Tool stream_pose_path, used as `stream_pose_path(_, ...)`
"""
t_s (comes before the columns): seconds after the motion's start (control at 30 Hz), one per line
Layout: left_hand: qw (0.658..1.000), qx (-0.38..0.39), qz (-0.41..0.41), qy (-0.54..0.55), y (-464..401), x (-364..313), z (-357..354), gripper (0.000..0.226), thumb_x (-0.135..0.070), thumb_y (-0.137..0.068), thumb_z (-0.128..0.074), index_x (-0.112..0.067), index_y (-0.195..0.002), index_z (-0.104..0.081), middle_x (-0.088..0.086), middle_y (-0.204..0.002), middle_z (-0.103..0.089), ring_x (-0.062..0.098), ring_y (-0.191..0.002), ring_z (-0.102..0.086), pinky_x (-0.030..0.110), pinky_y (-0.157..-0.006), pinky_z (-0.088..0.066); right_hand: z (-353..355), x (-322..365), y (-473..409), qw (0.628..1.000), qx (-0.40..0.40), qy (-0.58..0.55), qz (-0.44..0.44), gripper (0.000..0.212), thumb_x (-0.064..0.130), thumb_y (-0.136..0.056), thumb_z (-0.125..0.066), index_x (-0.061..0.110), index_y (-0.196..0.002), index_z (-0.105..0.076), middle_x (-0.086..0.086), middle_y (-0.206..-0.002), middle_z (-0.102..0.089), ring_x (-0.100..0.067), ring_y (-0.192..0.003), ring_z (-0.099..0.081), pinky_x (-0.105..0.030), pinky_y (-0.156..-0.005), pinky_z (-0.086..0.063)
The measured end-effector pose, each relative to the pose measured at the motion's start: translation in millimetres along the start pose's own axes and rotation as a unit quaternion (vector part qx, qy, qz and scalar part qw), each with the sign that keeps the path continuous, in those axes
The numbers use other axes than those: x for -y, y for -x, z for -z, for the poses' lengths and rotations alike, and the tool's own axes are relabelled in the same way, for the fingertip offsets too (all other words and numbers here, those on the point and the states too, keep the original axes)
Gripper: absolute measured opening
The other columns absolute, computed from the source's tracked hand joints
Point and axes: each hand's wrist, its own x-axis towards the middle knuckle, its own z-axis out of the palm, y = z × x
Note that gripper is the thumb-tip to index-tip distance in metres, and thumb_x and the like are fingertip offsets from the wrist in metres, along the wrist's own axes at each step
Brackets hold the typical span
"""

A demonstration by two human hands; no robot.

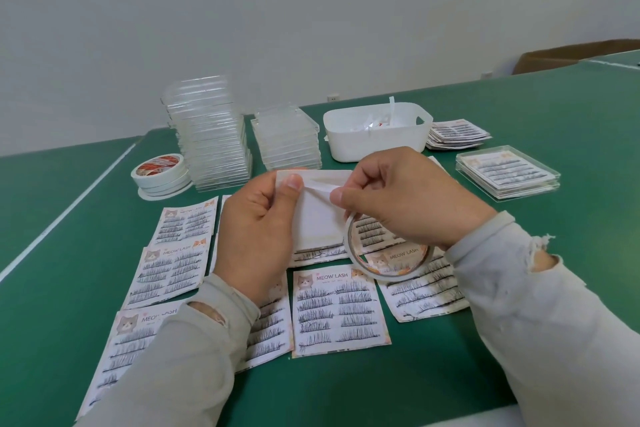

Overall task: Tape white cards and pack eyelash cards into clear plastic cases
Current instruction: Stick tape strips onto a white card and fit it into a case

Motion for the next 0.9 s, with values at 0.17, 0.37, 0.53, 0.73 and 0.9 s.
stream_pose_path(0.17, 0.999, 0.008, 0.01, 0.034, -0.1, -1.4, 1.8, 0.022, -0.027, -0.104, -0.057, -0.029, -0.098, -0.078, -0.005, -0.091, -0.079, 0.011, -0.082, -0.074, 0.02, -0.065, -0.056, -3.6, -3.4, -0.8, 1.0, -0.021, -0.001, 0.005, 0.03, 0.042, -0.087, -0.075, 0.016, -0.073, -0.076, 0.015, -0.046, -0.057, 0.0, -0.036, -0.045, -0.008, -0.04, -0.031)
stream_pose_path(0.37, 0.999, 0.01, 0.009, 0.043, 0.5, -3.6, 0.5, 0.023, -0.027, -0.103, -0.058, -0.033, -0.095, -0.078, -0.006, -0.09, -0.079, 0.007, -0.08, -0.073, 0.017, -0.063, -0.054, -7.6, -7.1, -4.1, 0.998, -0.056, 0.036, -0.001, 0.031, 0.04, -0.088, -0.075, 0.015, -0.071, -0.076, 0.021, -0.042, -0.054, 0.004, -0.04, -0.05, -0.008, -0.041, -0.034)
stream_pose_path(0.53, 0.999, 0.01, 0.017, 0.048, 1.1, -4.2, -0.3, 0.021, -0.025, -0.103, -0.058, -0.026, -0.097, -0.077, -0.005, -0.091, -0.079, 0.012, -0.083, -0.074, 0.021, -0.066, -0.058, -7.9, -10.9, -7.0, 0.996, -0.085, 0.038, -0.012, 0.039, 0.043, -0.085, -0.077, 0.008, -0.07, -0.071, 0.017, -0.04, -0.05, 0.002, -0.038, -0.048, -0.009, -0.039, -0.033)
stream_pose_path(0.73, 0.999, 0.018, 0.002, 0.039, 1.9, -4.6, -0.3, 0.021, -0.025, -0.103, -0.058, -0.025, -0.098, -0.077, -0.005, -0.093, -0.079, 0.011, -0.086, -0.074, 0.02, -0.068, -0.057, -8.6, -12.1, -7.5, 0.995, -0.093, 0.044, -0.014, 0.039, 0.042, -0.085, -0.077, 0.006, -0.071, -0.071, 0.016, -0.041, -0.05, 0.002, -0.038, -0.047, -0.008, -0.039, -0.033)
stream_pose_path(0.9, 0.998, 0.025, -0.009, 0.05, 1.1, -1.8, -1.2, 0.019, -0.033, -0.099, -0.059, -0.034, -0.095, -0.077, -0.002, -0.094, -0.078, 0.018, -0.089, -0.073, 0.033, -0.075, -0.061, -7.1, -12.8, -8.4, 0.995, -0.094, 0.038, -0.024, 0.039, 0.043, -0.083, -0.079, 0.011, -0.066, -0.067, 0.018, -0.041, -0.051, 0.003, -0.04, -0.048, -0.008, -0.04, -0.034)
